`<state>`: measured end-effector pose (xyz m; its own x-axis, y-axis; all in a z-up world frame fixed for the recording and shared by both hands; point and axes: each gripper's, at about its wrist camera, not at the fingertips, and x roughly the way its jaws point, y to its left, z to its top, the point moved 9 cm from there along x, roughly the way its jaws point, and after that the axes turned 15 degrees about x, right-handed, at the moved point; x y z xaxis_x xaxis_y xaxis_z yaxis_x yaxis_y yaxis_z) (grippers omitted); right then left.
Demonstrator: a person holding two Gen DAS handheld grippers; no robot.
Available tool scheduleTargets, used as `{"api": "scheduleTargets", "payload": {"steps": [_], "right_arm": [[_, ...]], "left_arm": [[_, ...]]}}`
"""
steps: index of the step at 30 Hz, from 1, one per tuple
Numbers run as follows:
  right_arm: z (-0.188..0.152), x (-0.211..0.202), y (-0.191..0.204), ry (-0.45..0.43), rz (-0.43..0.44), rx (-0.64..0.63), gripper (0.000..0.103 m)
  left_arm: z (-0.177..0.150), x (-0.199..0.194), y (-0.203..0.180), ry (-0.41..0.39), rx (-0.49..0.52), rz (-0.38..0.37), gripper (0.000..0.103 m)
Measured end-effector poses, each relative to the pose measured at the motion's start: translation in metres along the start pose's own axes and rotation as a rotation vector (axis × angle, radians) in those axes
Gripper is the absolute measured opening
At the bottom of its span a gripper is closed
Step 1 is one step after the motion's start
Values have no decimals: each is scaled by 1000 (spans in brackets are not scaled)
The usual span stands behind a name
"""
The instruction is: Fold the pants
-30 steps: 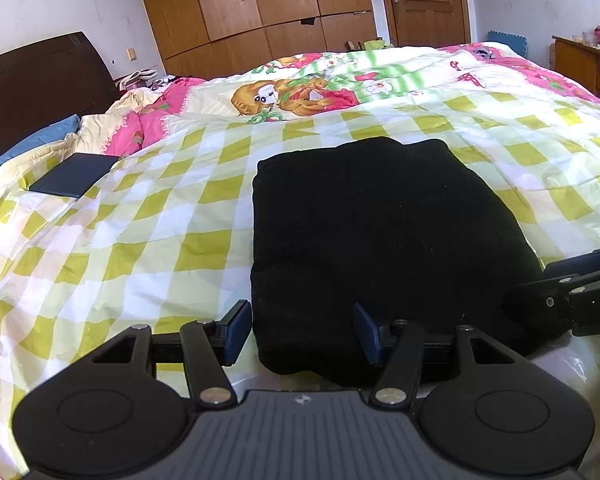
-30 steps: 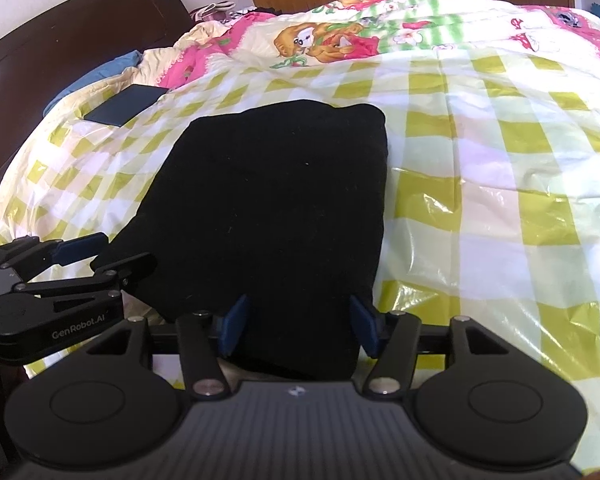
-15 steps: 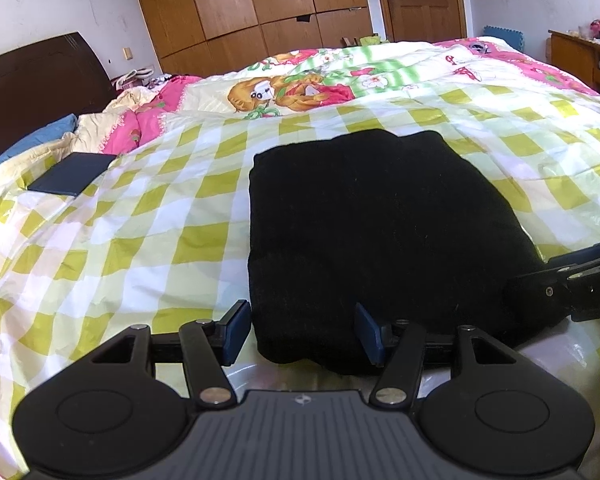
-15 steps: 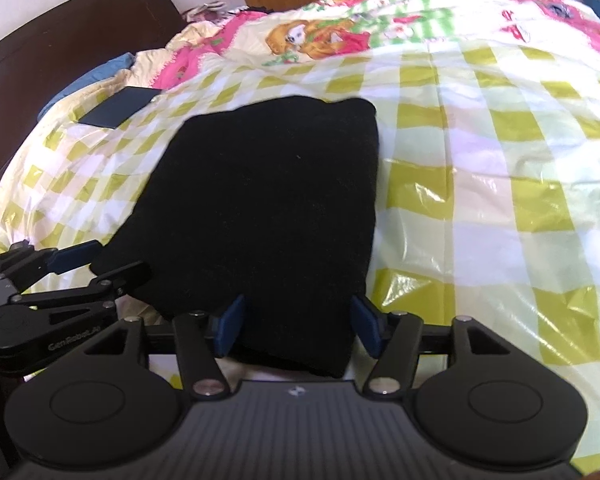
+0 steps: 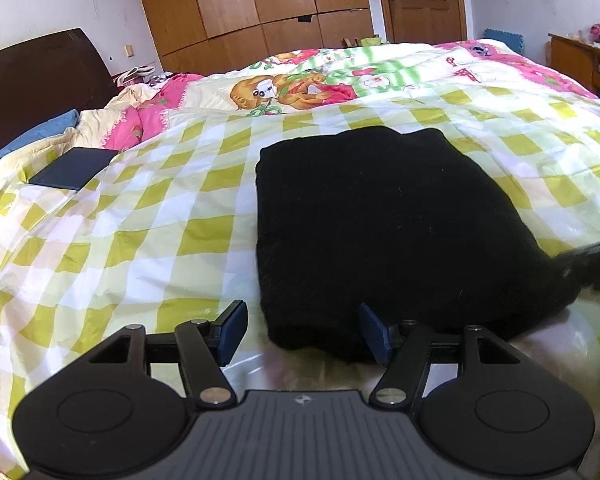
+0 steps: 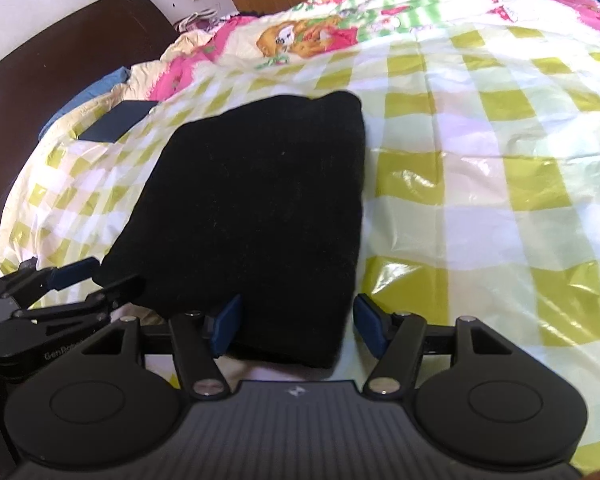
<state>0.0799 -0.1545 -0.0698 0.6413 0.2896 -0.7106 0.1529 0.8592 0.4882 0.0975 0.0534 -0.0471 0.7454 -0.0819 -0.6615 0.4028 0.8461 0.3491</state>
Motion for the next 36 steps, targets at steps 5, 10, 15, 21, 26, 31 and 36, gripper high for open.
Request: {"api": "scheduleTargets", "payload": {"steps": [5, 10, 15, 21, 26, 31, 36], "right_arm": [[4, -10, 8, -30, 13, -31, 63], [-9, 8, -2, 32, -19, -11, 64], [-3, 4, 3, 37, 46, 36, 65], [21, 19, -3, 30, 90, 116, 70], [25, 33, -3, 29, 92, 101, 71], [37, 53, -2, 32, 119, 114, 74], [51, 73, 2, 74, 126, 120, 78]], "left_arm": [[5, -7, 7, -21, -49, -12, 76], [2, -1, -1, 8, -16, -3, 76], [2, -10, 0, -21, -52, -34, 75], [17, -1, 13, -36, -54, -38, 75], [25, 15, 16, -34, -59, -31, 76], [36, 41, 22, -19, -40, -38, 79], [35, 79, 30, 33, -72, -127, 100]]}}
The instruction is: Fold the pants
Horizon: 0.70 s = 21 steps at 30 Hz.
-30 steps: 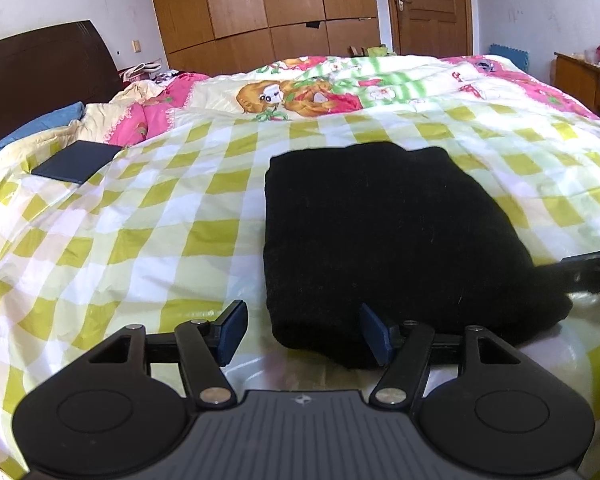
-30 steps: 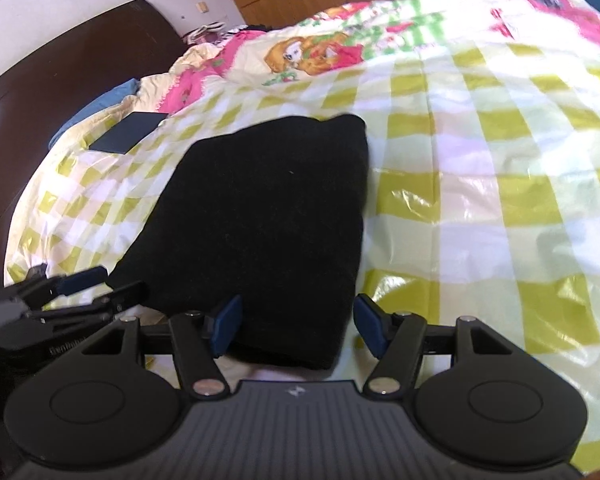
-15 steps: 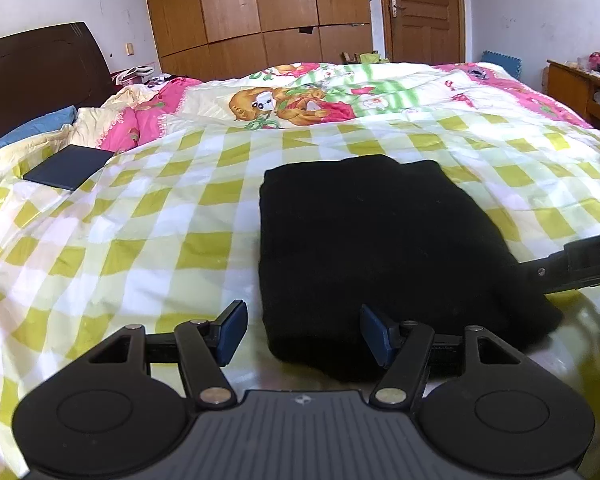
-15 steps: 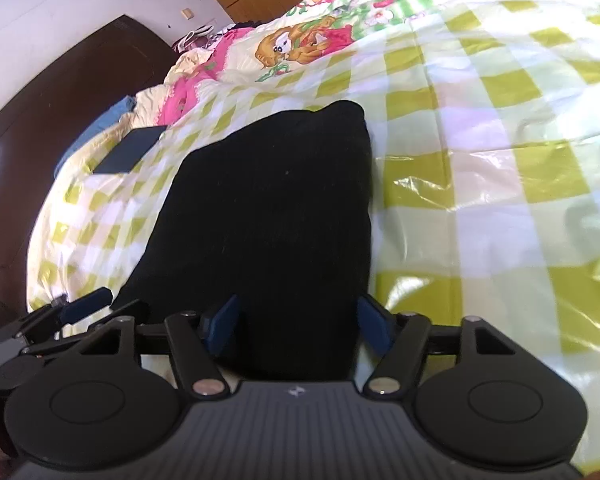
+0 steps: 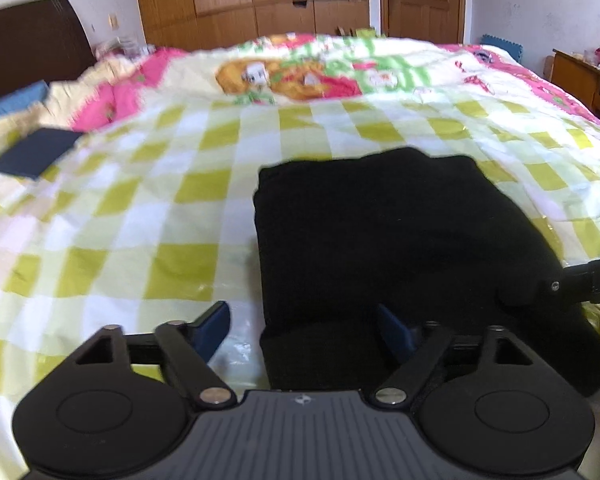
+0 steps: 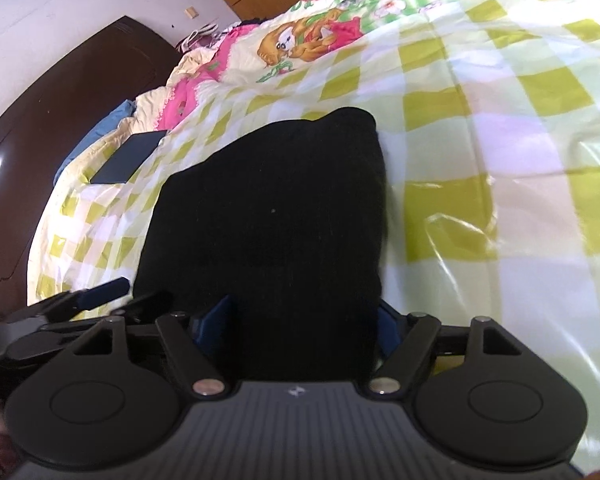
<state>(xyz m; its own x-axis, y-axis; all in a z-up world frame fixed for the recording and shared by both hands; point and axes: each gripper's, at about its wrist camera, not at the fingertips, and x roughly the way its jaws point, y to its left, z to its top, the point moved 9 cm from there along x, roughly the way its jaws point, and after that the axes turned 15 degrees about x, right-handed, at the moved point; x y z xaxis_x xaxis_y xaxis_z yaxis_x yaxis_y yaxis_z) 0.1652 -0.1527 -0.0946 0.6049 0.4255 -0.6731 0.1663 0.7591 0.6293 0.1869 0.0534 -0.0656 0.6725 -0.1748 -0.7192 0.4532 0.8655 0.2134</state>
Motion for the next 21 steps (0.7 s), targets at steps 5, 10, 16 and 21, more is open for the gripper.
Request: {"api": "scheduleTargets", "payload": {"steps": [5, 10, 16, 21], "right_arm": [[0, 23, 10, 40, -28, -54, 88], [-1, 20, 17, 67, -34, -19, 76], [-11, 30, 38, 108, -40, -63, 74], [-23, 54, 72, 150, -33, -115, 74]], "left_arm": [[1, 8, -1, -15, 24, -2, 103], [-1, -5, -10, -72, 22, -53, 70], [-8, -18, 8, -74, 42, -33, 60], [-26, -27, 44, -57, 14, 16, 60]]}}
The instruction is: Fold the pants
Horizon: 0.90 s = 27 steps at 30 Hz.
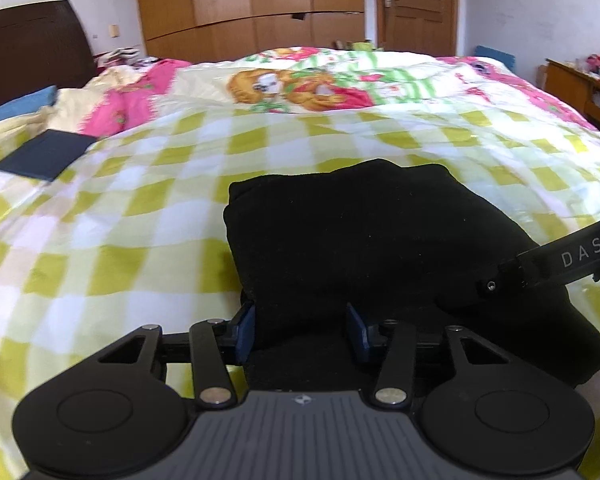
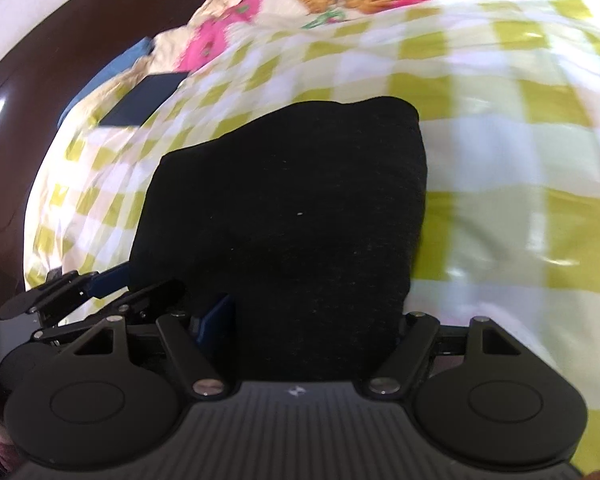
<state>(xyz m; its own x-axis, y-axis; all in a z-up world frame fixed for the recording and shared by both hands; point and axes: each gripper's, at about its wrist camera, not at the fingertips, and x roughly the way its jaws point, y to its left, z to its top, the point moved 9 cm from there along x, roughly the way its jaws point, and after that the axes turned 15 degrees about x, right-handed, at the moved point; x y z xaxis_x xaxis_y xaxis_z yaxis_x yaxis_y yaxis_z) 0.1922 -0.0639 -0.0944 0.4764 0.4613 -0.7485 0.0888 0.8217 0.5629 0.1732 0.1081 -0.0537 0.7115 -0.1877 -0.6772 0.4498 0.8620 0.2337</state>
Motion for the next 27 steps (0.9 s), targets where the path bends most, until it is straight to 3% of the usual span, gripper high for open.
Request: {"api": "scheduleTargets", "payload": {"steps": [12, 17, 21, 27], "right_arm": [[-3, 70, 88, 63, 7, -116, 74], [-5, 88, 112, 64, 16, -107, 74], [-17, 95, 125, 65, 21, -128, 75], [-23, 74, 122, 4, -9, -127, 76]], "left_arm": [[-37, -5, 91, 38, -60, 119, 60], [-45, 3, 123, 54, -65, 149, 60], [-48, 6, 141, 76, -52, 173, 60], [-53, -7, 140, 78, -37, 211, 61]]}}
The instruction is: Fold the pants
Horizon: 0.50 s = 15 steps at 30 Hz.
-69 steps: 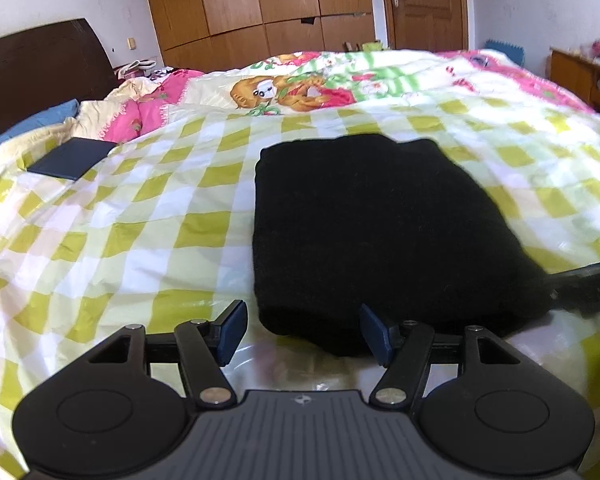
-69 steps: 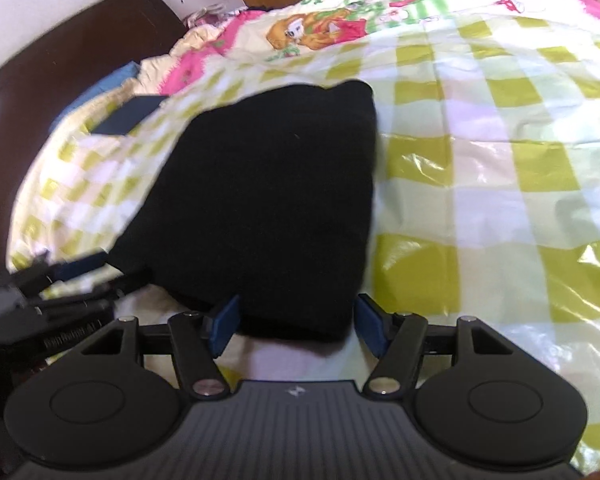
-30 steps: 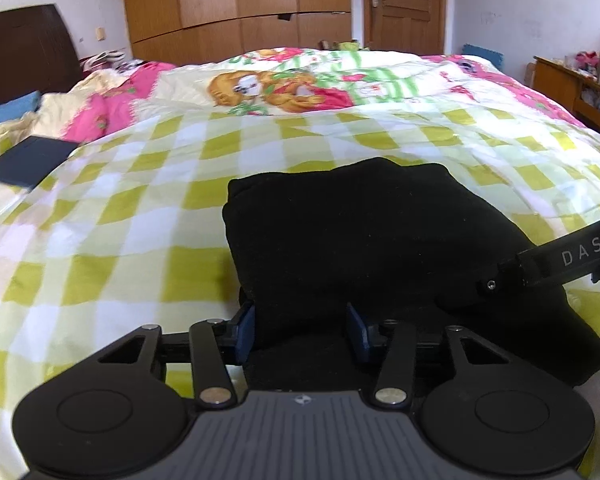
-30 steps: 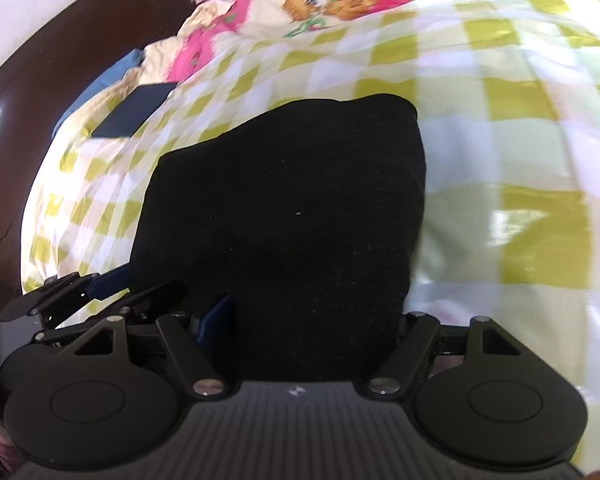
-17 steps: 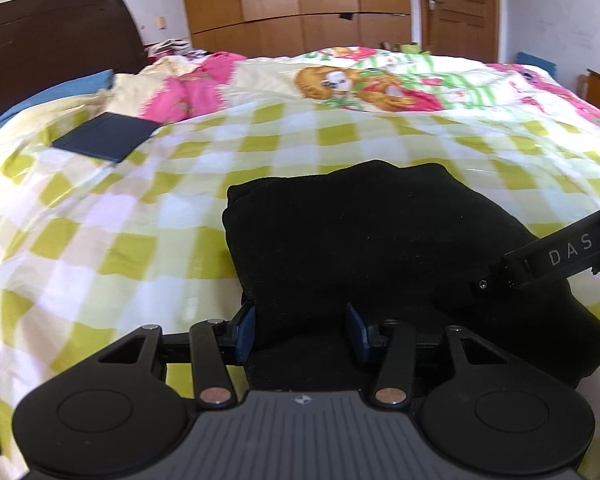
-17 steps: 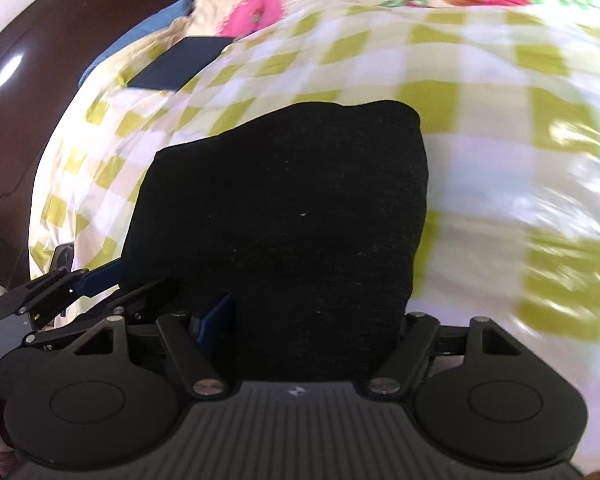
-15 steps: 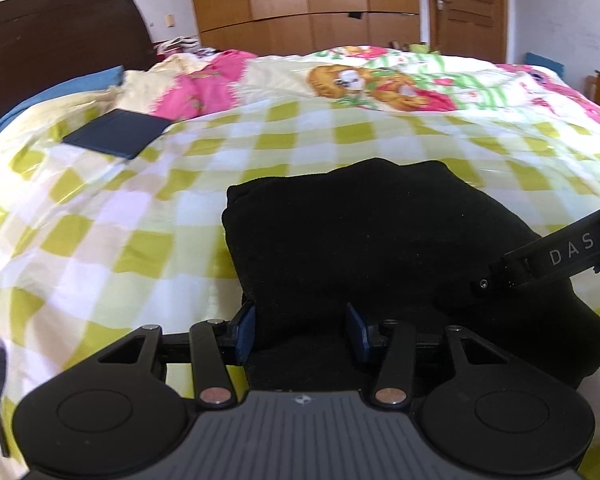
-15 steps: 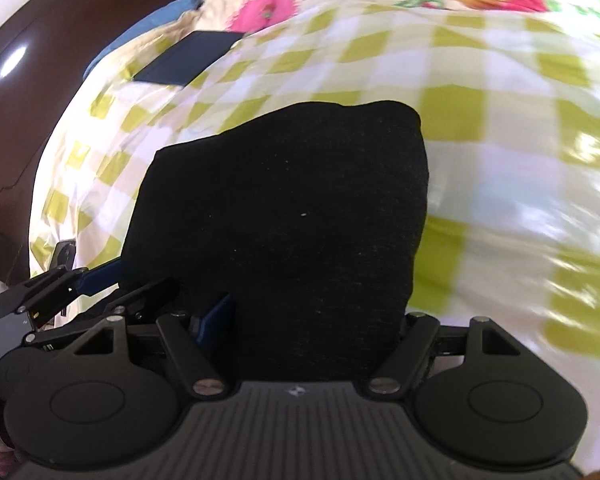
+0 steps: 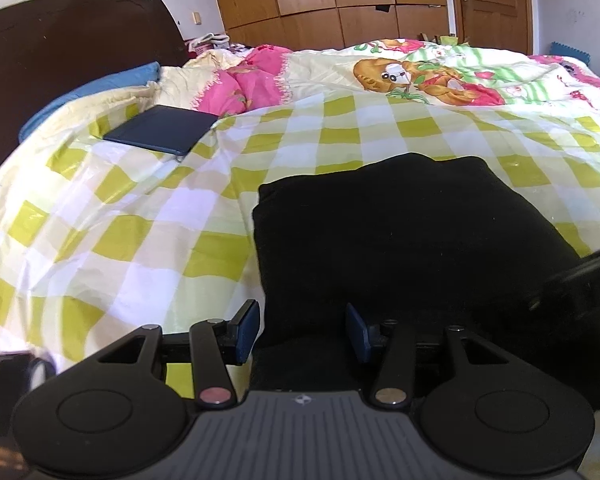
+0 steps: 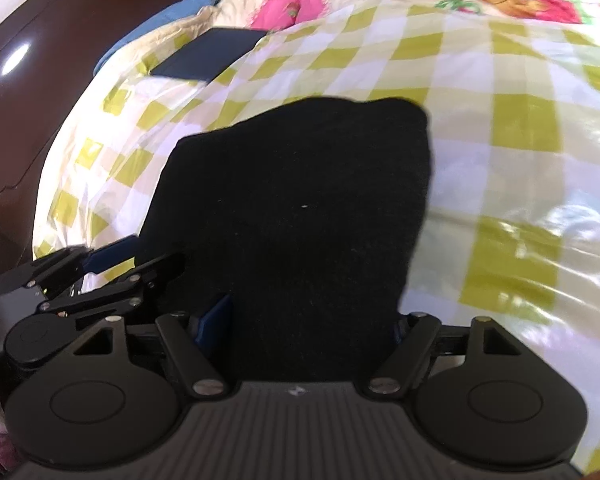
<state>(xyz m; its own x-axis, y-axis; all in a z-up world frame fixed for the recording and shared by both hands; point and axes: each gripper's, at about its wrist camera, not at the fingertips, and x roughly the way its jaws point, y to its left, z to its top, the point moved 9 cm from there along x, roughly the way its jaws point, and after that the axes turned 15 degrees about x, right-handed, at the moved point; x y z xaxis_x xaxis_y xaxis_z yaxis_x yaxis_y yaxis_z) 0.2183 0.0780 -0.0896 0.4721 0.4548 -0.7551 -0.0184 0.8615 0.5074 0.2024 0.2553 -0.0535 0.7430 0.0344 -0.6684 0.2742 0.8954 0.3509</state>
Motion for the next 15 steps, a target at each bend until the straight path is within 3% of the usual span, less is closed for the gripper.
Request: {"api": "scheduleTargets", "payload": {"steps": [8, 12, 15], "right_arm": [[-22, -50, 6, -107, -5, -82, 76], [-49, -40, 10, -32, -57, -157, 77], [-59, -41, 6, -5, -66, -139, 77]], "left_arm": [[-5, -22, -1, -6, -13, 30, 60], [-10, -28, -5, 20, 20, 47, 61], [-11, -34, -5, 34, 21, 56, 61]]}}
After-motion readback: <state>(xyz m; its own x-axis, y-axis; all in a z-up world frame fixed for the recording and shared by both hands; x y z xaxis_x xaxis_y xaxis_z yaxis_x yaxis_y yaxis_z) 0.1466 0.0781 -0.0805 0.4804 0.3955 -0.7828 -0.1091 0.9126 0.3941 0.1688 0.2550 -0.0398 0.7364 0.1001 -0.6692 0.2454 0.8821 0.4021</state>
